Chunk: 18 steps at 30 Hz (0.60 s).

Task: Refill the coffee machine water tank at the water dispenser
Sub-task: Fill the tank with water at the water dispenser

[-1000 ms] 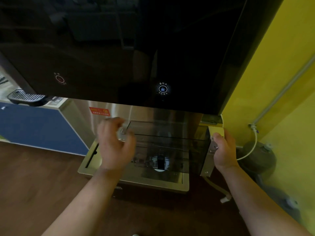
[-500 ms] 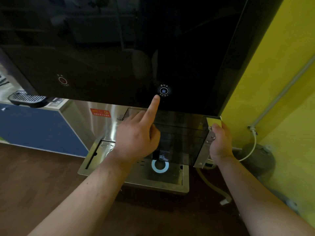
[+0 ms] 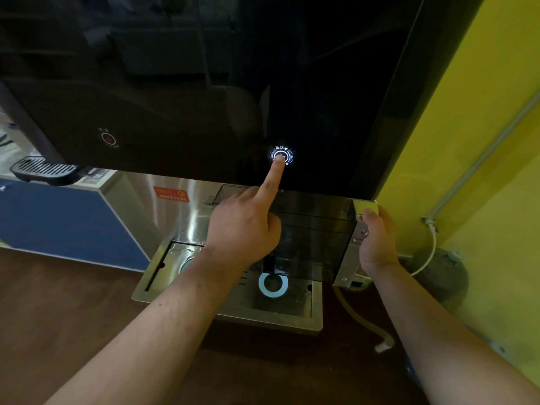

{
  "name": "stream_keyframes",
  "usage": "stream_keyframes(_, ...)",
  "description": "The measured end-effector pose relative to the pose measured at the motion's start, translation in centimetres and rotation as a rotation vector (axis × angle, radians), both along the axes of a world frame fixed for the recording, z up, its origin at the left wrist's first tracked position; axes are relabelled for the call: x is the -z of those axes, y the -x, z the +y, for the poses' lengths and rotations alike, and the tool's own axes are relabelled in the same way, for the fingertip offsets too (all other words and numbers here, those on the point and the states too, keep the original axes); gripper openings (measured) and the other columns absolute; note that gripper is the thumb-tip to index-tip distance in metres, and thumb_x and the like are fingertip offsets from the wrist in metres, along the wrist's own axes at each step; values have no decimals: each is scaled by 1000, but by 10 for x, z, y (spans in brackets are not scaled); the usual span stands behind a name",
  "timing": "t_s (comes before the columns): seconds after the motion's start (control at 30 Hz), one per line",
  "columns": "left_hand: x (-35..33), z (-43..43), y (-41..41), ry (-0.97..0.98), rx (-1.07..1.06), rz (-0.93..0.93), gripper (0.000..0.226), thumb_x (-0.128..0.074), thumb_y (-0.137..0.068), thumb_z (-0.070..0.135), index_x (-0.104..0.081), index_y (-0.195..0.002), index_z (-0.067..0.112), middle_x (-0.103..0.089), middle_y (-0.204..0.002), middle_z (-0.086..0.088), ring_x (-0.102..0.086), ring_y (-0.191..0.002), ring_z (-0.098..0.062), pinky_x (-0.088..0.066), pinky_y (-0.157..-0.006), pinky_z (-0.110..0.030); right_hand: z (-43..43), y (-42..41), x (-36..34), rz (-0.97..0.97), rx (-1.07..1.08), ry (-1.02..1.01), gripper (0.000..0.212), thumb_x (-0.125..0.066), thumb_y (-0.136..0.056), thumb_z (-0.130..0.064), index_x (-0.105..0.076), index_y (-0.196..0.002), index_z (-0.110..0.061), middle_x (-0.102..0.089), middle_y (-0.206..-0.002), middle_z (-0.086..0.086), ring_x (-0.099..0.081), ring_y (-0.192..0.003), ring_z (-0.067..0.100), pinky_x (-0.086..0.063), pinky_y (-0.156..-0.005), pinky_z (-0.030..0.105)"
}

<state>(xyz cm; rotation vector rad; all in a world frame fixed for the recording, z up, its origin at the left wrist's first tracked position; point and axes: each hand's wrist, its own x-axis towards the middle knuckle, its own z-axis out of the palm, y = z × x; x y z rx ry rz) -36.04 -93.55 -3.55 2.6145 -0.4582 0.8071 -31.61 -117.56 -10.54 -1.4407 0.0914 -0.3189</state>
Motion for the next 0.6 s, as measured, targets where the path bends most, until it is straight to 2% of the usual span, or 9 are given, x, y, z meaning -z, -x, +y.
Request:
stream_keyframes(0.07, 4, 8, -1, 101, 92, -35, 77, -49, -86, 16, -19, -157, 14, -39, -64, 14, -43, -52, -6, -31, -45, -16, 0, -1, 0, -2, 8, -1, 15, -52, -80, -35, -60, -73, -24, -52, -69, 4, -47, -71, 27, -38, -69, 39)
stream_keyframes(0.13, 12, 22, 0, 295, 128, -94, 60, -48, -89, 16, -38, -147, 7, -47, -67, 11, -48, -55, -4, -40, -48, -17, -1, -1, 0, -4, 9, 3, 17, -53, -77, -39, -59, -67, -27, -50, -65, 1, -44, -69, 28, -35, -68, 40)
stream_keyframes(0.17, 18, 28, 2, 421, 100, -136, 47, -49, -89, 14, -49, -135, 7, -46, -68, 11, -49, -57, -3, -41, -50, -18, -2, -1, -1, -7, 10, 8, 18, -54, -76, -40, -58, -66, -27, -48, -65, 2, -43, -69, 28, -35, -67, 41)
stream_keyframes(0.23, 32, 39, 8, 716, -42, -148, 23, -50, -88, 10, -54, -105, 24, -44, -71, 9, -46, -62, 0, -41, -57, -22, -1, -1, -3, -14, 18, 24, 17, -54, -76, -40, -56, -67, -25, -47, -65, 1, -43, -66, 26, -35, -66, 39)
stream_keyframes(0.3, 44, 44, 11, 1022, -195, -34, 24, -52, -89, 13, -47, -94, 35, -47, -82, 2, -47, -72, -1, -44, -68, -30, 0, -1, -4, -10, 27, 42, 14, -51, -80, -35, -54, -72, -24, -53, -63, -5, -50, -64, 21, -37, -67, 36)
stream_keyframes(0.37, 50, 47, 12, 1206, -298, 131, 20, -54, -95, 21, -50, -110, 34, -53, -105, -4, -54, -93, -9, -48, -85, -34, 1, -1, -3, -10, 32, 46, 12, -48, -82, -31, -54, -75, -24, -56, -63, -10, -53, -62, 14, -39, -67, 33)
stream_keyframes(0.43, 49, 49, 10, 1269, -289, 363, 36, -48, -103, 32, -45, -138, 26, -54, -126, 4, -52, -119, -15, -42, -103, -35, 3, 0, -3, -10, 40, 48, 11, -47, -82, -30, -55, -78, -24, -56, -65, -10, -56, -60, 8, -41, -65, 30)
stream_keyframes(0.53, 46, 46, 3, 1236, -169, 618, 52, -31, -107, 46, -36, -154, 23, -46, -140, 11, -41, -134, -14, -28, -107, -35, 4, -1, -4, -24, 38, 45, 11, -47, -82, -29, -56, -78, -23, -60, -60, -13, -57, -58, 4, -43, -62, 28)
stream_keyframes(0.6, 47, 45, -5, 1240, -148, 657, 55, -29, -107, 47, -38, -154, 20, -48, -146, 4, -40, -139, -17, -28, -108, -33, 4, -2, -3, -14, 40, 60, 12, -48, -82, -30, -56, -77, -24, -59, -59, -14, -56, -61, 9, -41, -66, 31)
